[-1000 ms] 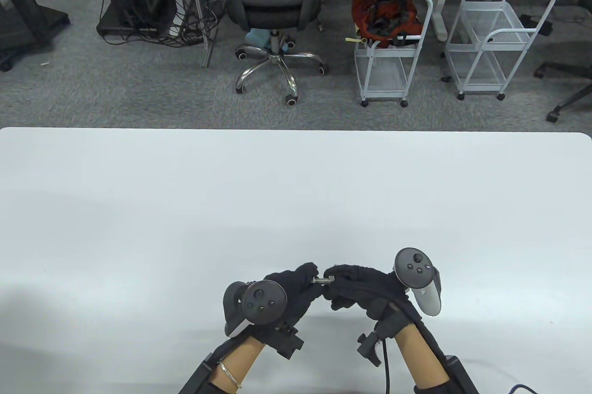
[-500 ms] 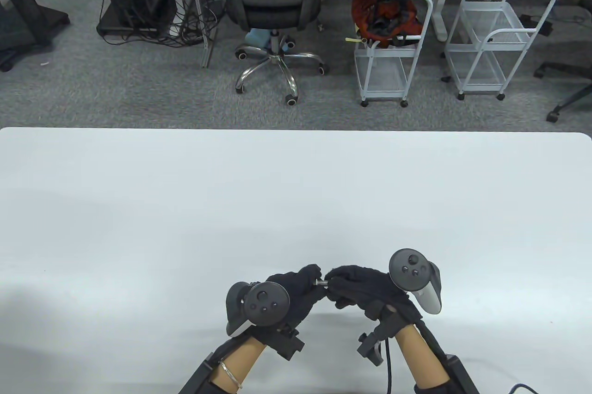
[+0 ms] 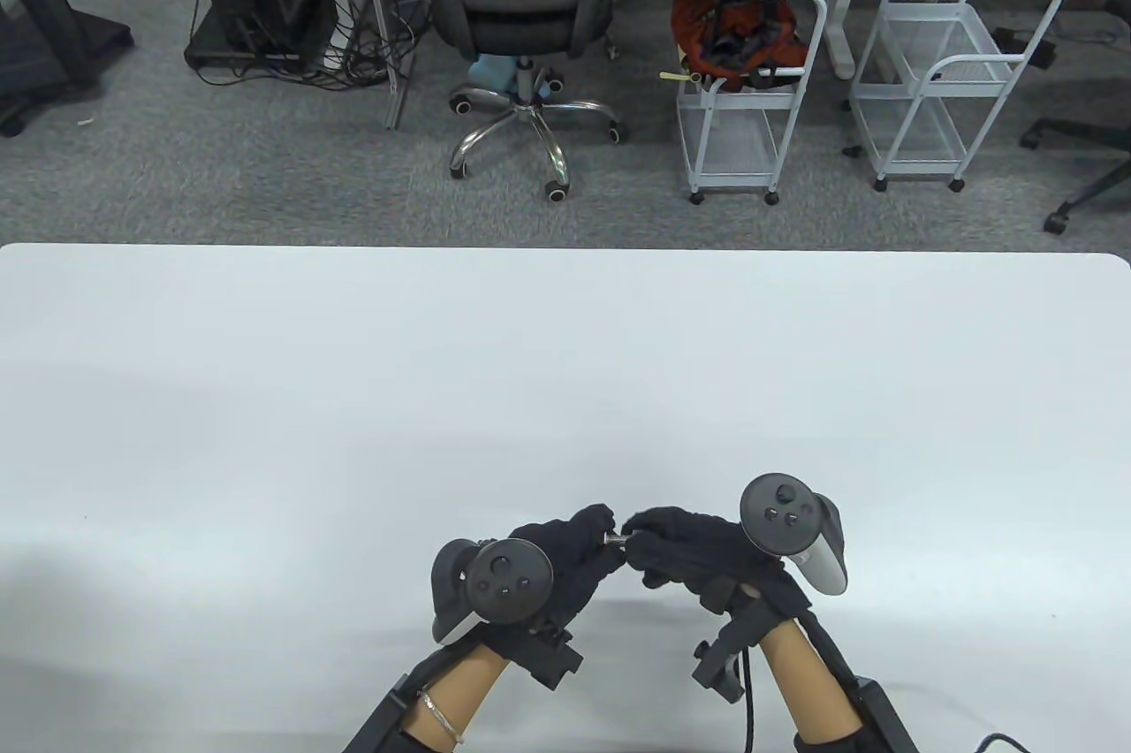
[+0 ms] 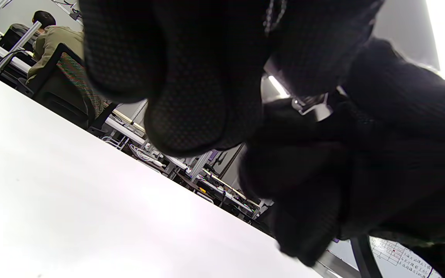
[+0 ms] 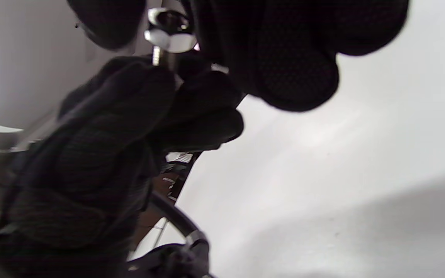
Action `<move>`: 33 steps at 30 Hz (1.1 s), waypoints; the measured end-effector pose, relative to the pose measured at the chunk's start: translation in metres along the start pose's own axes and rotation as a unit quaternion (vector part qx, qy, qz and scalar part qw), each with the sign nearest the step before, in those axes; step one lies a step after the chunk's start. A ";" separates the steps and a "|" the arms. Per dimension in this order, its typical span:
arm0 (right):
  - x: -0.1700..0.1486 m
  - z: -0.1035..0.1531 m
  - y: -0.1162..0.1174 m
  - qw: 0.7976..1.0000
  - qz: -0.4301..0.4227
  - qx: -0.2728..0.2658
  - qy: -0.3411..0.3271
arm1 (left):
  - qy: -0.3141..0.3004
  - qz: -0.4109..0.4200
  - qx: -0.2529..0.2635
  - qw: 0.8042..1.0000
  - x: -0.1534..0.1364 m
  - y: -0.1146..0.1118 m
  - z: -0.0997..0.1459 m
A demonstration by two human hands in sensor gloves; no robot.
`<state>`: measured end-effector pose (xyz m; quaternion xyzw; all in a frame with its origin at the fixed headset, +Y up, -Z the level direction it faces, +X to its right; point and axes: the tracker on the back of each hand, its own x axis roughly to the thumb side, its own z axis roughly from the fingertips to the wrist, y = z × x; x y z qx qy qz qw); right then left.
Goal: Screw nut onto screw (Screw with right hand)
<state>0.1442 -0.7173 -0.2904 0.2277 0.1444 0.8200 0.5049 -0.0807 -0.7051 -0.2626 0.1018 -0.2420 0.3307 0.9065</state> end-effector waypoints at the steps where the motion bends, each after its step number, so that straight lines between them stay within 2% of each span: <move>1: 0.001 -0.001 0.000 1.000 -0.003 0.007 -0.001 | 0.000 0.000 0.000 1.000 0.000 0.000 0.000; 5: 0.000 0.000 -0.001 0.999 0.032 -0.021 0.018 | -0.001 0.008 -0.002 1.000 0.000 -0.001 0.000; 11: 0.002 -0.001 0.000 1.000 0.011 0.020 -0.005 | 0.002 0.013 0.003 1.000 -0.002 0.002 0.000; 13: 0.003 0.000 -0.001 0.999 0.037 0.001 0.002 | 0.009 0.020 0.007 1.000 -0.002 0.003 -0.001; 16: 0.005 0.001 0.000 0.999 0.043 0.007 0.011 | 0.009 0.023 0.006 1.000 -0.004 0.004 -0.001; 20: 0.007 0.000 0.001 0.999 0.025 -0.012 -0.028 | 0.006 0.024 0.004 1.000 -0.002 0.002 0.000; 23: 0.006 0.002 -0.001 0.998 0.048 -0.035 0.001 | 0.001 0.019 -0.002 1.000 0.000 0.001 0.000; 26: 0.006 0.004 -0.002 0.998 0.049 -0.026 0.005 | 0.000 0.018 -0.001 1.000 0.002 0.000 0.000; 28: 0.007 0.003 -0.001 0.999 0.019 -0.004 -0.027 | -0.001 0.015 -0.001 1.000 0.001 0.000 0.000; 30: 0.007 0.002 -0.002 1.000 0.014 0.005 -0.014 | -0.003 0.018 -0.002 1.000 0.001 0.000 0.000; 33: 0.007 0.004 -0.004 0.998 0.057 -0.034 0.007 | -0.006 0.018 -0.007 1.000 0.003 -0.002 0.001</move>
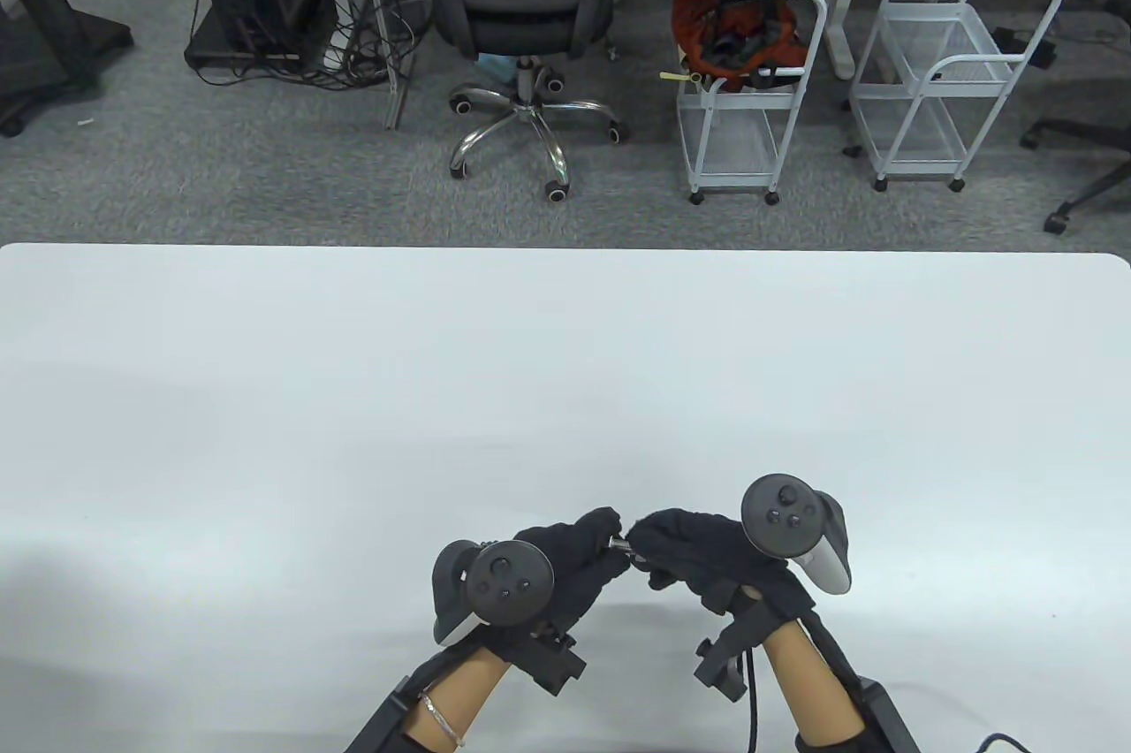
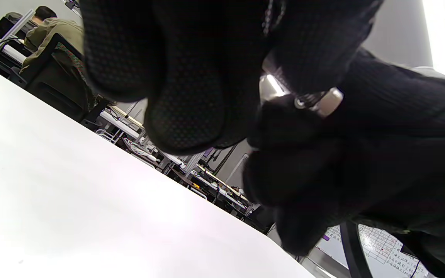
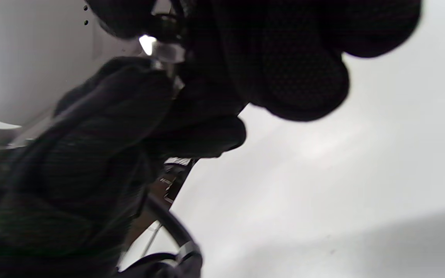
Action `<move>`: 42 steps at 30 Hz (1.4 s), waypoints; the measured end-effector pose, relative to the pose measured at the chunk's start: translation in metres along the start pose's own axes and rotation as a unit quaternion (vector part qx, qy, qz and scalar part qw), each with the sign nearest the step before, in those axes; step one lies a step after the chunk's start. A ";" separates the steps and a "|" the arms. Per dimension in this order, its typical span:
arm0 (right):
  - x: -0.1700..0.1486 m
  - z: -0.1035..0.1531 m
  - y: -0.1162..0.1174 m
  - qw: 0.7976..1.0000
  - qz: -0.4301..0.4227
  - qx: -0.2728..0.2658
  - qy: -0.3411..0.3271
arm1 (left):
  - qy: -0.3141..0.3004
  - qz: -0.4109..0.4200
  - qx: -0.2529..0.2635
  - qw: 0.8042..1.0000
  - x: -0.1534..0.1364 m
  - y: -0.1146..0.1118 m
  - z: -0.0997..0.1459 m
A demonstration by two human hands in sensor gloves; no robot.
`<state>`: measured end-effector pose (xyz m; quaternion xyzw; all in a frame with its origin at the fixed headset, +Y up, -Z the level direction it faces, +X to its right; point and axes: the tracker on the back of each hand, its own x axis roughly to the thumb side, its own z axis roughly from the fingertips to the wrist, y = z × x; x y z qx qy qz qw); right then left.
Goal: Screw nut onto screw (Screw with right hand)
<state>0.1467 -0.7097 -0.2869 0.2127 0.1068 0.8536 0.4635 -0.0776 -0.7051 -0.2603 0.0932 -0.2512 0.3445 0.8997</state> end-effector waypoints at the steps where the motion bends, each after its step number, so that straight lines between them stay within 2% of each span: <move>1: 0.000 0.001 0.000 1.000 0.001 0.003 0.003 | 0.000 0.000 0.001 1.000 0.001 -0.001 0.000; 5: 0.001 0.000 0.001 0.998 -0.033 0.046 -0.015 | 0.001 -0.005 0.002 1.000 -0.001 0.000 0.000; 8: 0.000 0.001 0.000 1.000 0.002 0.009 0.002 | 0.002 0.001 -0.001 1.000 -0.001 0.000 0.000; 11: 0.000 0.002 -0.001 1.000 -0.001 0.016 -0.002 | 0.002 0.002 0.002 1.000 -0.001 0.001 0.000; 14: 0.002 0.000 0.001 0.998 -0.033 0.045 -0.027 | 0.006 0.004 0.008 1.000 -0.002 0.003 0.000; 18: 0.002 0.002 0.001 1.000 -0.007 0.011 -0.006 | 0.007 0.002 0.012 1.000 -0.003 0.004 0.000; 23: 0.004 0.003 0.003 0.999 -0.014 0.039 -0.023 | 0.005 0.004 0.010 1.000 -0.001 0.003 0.000; 27: 0.003 0.006 0.001 1.000 -0.004 0.002 -0.007 | 0.007 0.004 0.011 1.000 -0.002 0.004 0.001; 31: 0.005 0.005 0.004 0.999 -0.019 0.043 -0.028 | 0.007 0.012 0.009 1.000 -0.001 0.002 0.001; 34: 0.004 0.007 0.003 1.000 0.013 0.006 -0.016 | 0.008 0.003 0.014 1.000 -0.001 0.003 0.001; 38: 0.006 0.008 0.005 0.999 -0.006 0.017 -0.027 | 0.010 0.019 0.008 1.000 -0.001 0.002 0.000; 42: 0.004 0.008 0.004 1.000 0.014 -0.004 -0.016 | 0.010 0.018 0.008 1.000 -0.001 0.002 0.001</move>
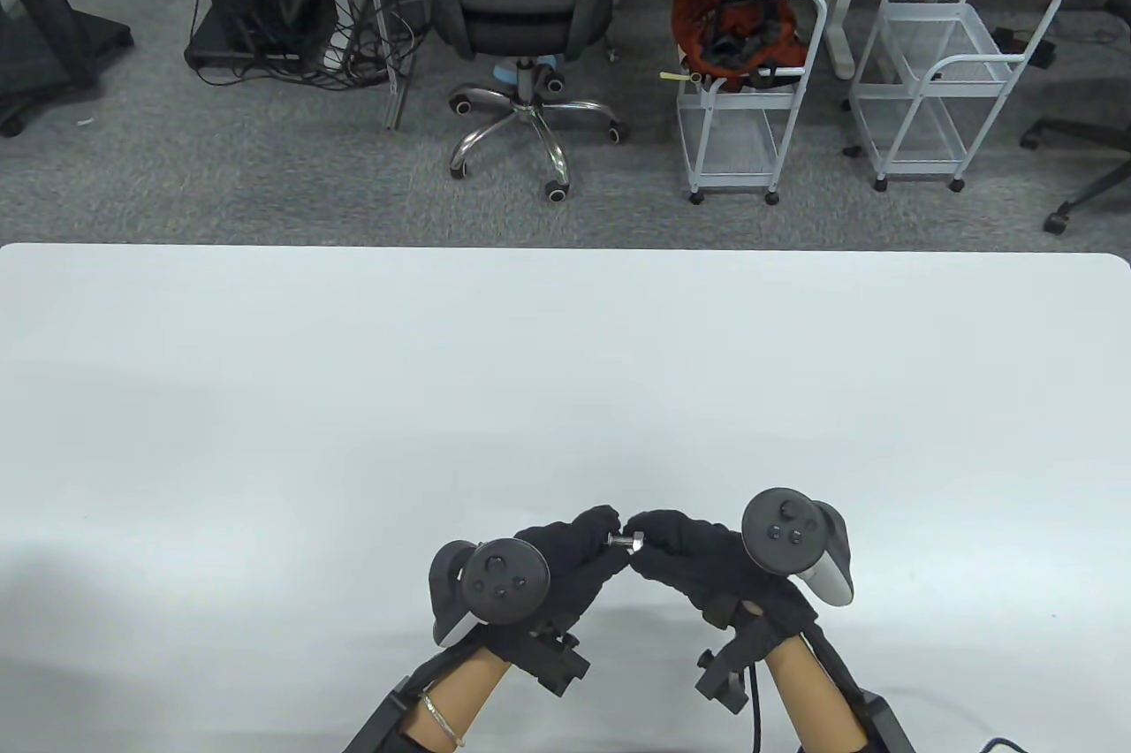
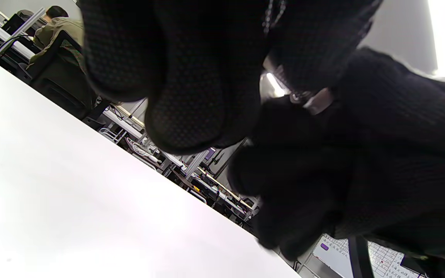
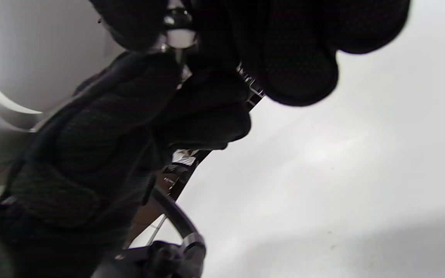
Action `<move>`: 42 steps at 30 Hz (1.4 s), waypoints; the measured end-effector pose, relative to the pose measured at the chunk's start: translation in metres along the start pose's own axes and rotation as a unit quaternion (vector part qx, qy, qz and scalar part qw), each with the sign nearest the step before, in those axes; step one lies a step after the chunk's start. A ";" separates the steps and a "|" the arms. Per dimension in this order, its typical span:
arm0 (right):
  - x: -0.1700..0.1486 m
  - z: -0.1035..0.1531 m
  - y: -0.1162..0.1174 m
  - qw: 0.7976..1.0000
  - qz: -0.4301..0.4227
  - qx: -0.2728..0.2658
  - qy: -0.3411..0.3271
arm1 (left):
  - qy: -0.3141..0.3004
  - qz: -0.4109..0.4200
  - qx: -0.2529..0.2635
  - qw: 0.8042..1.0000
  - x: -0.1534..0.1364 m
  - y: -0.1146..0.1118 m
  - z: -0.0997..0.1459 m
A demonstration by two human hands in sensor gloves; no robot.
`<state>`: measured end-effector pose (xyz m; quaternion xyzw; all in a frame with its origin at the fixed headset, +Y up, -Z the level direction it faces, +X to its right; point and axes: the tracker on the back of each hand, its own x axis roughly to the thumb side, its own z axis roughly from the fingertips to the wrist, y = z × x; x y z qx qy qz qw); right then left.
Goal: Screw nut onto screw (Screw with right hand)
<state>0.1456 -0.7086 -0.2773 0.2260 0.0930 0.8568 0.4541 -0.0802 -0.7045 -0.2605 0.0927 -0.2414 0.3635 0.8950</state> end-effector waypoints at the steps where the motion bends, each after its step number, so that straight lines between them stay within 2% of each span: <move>1: 0.000 0.001 0.000 1.000 -0.002 -0.001 0.002 | 0.000 -0.003 0.001 1.000 0.000 0.000 0.000; 5: 0.001 -0.001 0.003 0.999 -0.027 0.022 -0.021 | -0.003 -0.006 0.002 1.000 0.001 0.000 0.000; 9: 0.001 0.001 0.001 1.000 0.006 -0.001 -0.001 | -0.004 -0.014 0.006 1.000 0.001 0.002 0.000; 13: 0.002 -0.001 0.004 0.999 -0.013 0.021 -0.022 | 0.000 -0.003 0.002 1.000 0.000 0.001 0.000; 16: 0.001 0.001 0.001 1.000 0.016 -0.012 -0.006 | -0.003 -0.011 0.004 1.000 0.001 0.001 0.001; 21: 0.003 0.002 0.003 1.000 -0.007 0.011 -0.014 | -0.002 -0.009 0.006 1.000 0.002 0.002 0.001; 24: 0.003 0.003 0.002 1.000 0.026 -0.004 -0.003 | 0.000 -0.009 0.012 1.000 0.002 0.004 0.002; 29: 0.005 0.001 0.005 1.000 0.003 0.004 -0.028 | -0.001 -0.005 0.001 1.000 0.003 0.002 0.001; 32: 0.003 0.003 0.002 1.000 0.026 -0.011 -0.006 | -0.003 -0.013 0.004 1.000 0.003 0.003 0.002; 34: 0.002 0.004 0.003 1.000 0.012 -0.020 -0.001 | -0.003 -0.014 0.005 1.000 0.003 0.003 0.002; 38: 0.004 0.002 0.004 1.000 -0.010 0.006 -0.020 | -0.005 -0.013 0.003 1.000 0.003 0.002 0.002; 42: 0.002 0.004 0.002 1.000 0.018 -0.024 -0.010 | -0.009 -0.019 0.001 1.000 0.004 0.001 0.001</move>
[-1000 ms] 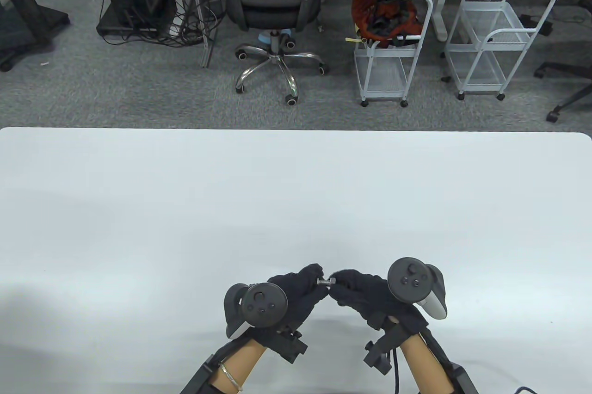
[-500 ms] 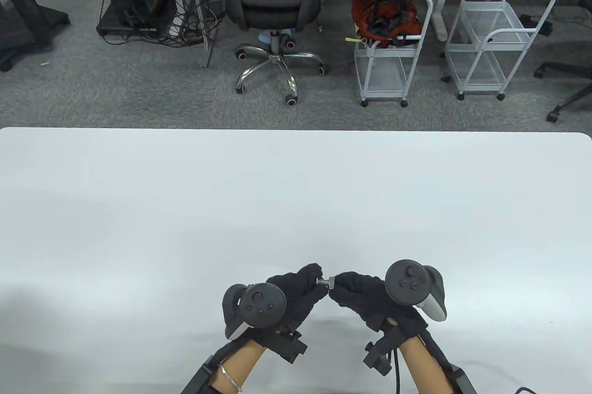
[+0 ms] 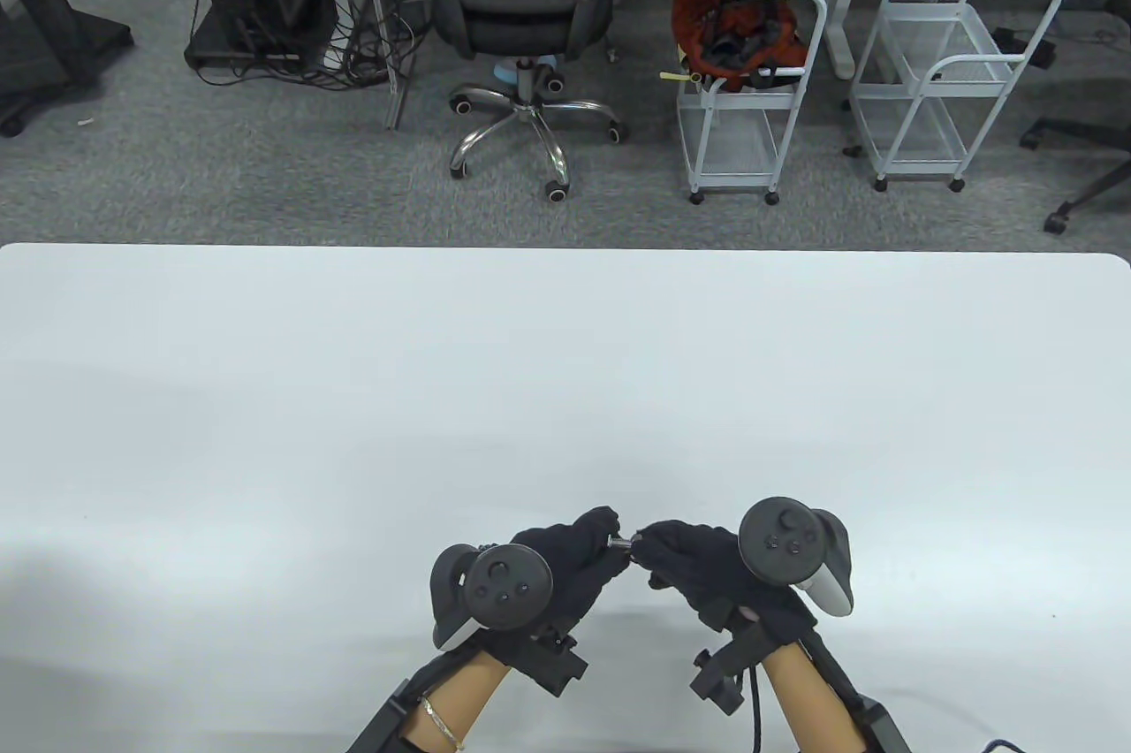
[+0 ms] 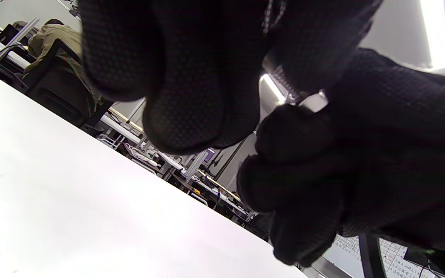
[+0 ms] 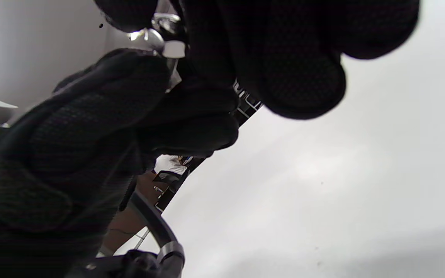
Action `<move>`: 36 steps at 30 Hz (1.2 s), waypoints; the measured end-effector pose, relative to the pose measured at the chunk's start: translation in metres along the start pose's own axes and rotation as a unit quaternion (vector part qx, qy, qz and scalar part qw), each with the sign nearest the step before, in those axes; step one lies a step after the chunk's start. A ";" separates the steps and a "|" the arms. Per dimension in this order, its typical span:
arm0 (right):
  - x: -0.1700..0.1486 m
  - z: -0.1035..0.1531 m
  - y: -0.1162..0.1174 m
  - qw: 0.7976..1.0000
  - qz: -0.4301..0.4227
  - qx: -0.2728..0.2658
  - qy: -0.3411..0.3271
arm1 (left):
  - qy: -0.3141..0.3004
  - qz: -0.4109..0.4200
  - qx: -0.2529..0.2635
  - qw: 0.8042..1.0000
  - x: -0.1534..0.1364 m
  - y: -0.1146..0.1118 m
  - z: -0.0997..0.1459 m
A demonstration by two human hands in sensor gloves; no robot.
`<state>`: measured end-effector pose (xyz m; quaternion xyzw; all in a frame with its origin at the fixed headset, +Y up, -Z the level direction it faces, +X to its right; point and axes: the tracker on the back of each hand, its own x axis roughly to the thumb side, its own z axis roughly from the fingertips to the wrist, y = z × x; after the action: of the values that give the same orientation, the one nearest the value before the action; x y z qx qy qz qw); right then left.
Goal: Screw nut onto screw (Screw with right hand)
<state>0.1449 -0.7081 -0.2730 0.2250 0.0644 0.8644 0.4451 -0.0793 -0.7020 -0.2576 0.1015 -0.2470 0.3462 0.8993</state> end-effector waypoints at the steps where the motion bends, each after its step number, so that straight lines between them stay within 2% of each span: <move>1: 0.000 0.000 0.000 1.000 -0.011 0.005 0.000 | 0.001 0.001 0.001 1.000 0.000 0.000 0.000; 4: 0.000 -0.002 0.002 0.999 -0.035 0.030 -0.009 | 0.002 0.004 0.001 1.000 0.000 0.000 0.000; 7: -0.001 -0.001 0.001 1.000 -0.006 0.013 -0.003 | 0.001 -0.002 0.002 1.000 0.000 0.000 0.000; 12: 0.001 -0.001 0.004 0.999 -0.028 0.028 -0.018 | 0.003 0.008 -0.001 1.000 0.000 0.000 0.000; 16: -0.002 0.001 0.001 1.000 -0.001 0.008 0.000 | -0.001 -0.003 0.003 1.000 0.001 0.000 0.000; 20: 0.000 0.000 0.003 0.999 -0.029 0.024 -0.020 | 0.001 0.000 0.004 1.000 0.000 0.000 0.000; 24: 0.000 0.001 0.002 1.000 0.006 0.004 -0.005 | 0.000 -0.011 0.010 1.000 0.000 0.002 0.001; 28: 0.001 -0.001 0.005 0.999 -0.032 0.024 -0.026 | 0.002 0.001 0.005 1.000 0.000 0.001 0.001; 33: -0.001 0.001 0.002 1.000 -0.001 -0.010 -0.007 | -0.003 -0.010 0.008 1.000 0.000 0.002 0.001; 36: 0.000 0.000 0.004 0.999 -0.034 0.007 -0.029 | 0.000 0.002 0.005 1.000 0.000 0.001 0.001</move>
<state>0.1419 -0.7102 -0.2712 0.2504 0.0651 0.8413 0.4747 -0.0806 -0.7013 -0.2570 0.1055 -0.2453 0.3490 0.8983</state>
